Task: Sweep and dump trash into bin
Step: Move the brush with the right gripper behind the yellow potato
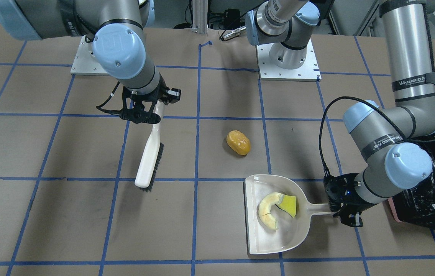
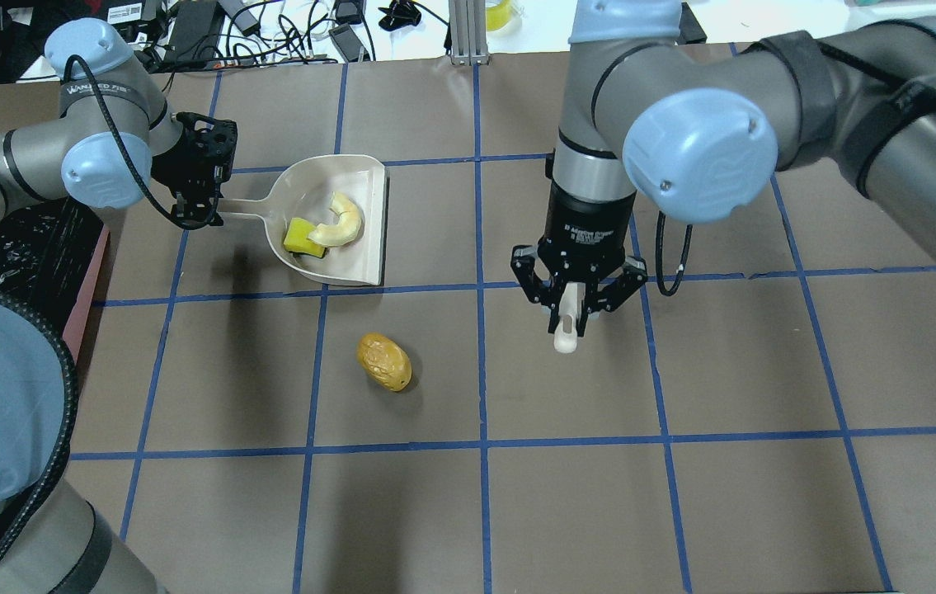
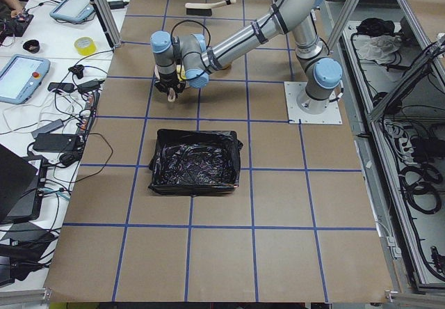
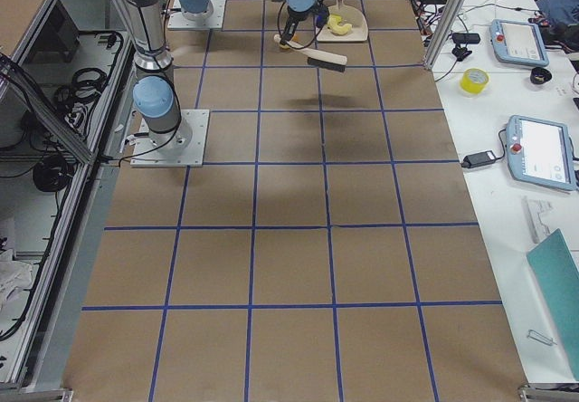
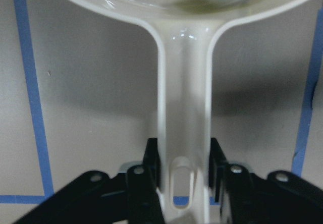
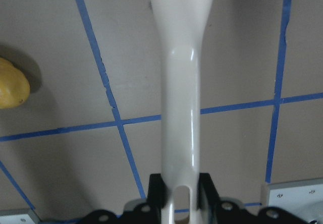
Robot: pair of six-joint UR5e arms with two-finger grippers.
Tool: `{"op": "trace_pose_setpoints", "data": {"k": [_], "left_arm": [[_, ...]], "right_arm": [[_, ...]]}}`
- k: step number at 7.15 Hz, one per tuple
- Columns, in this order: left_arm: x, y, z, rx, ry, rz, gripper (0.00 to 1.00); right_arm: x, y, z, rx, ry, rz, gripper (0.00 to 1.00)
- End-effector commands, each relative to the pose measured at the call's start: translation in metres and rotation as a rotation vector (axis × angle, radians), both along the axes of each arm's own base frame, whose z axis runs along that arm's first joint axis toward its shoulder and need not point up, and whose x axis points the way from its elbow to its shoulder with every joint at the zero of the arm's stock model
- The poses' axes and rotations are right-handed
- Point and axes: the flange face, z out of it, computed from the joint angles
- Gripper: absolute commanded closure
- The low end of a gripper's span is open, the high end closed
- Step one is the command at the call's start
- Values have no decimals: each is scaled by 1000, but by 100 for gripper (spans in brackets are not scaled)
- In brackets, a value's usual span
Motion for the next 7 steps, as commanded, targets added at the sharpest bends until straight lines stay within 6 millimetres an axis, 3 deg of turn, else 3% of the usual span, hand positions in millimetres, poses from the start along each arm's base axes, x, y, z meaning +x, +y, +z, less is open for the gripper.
{"op": "trace_pose_setpoints", "data": {"k": [1, 2, 4, 7], "left_arm": [[5, 12, 11, 11, -75, -41, 92], [2, 23, 9, 24, -80, -52, 93], [-2, 49, 12, 48, -93, -85, 93], [-12, 113, 20, 86, -128, -134, 95]], "right_arm": [[46, 51, -17, 22, 32, 57, 100], [64, 62, -20, 10, 37, 76, 100], [67, 70, -25, 22, 54, 57, 100], [106, 109, -42, 4, 59, 25, 100]]}}
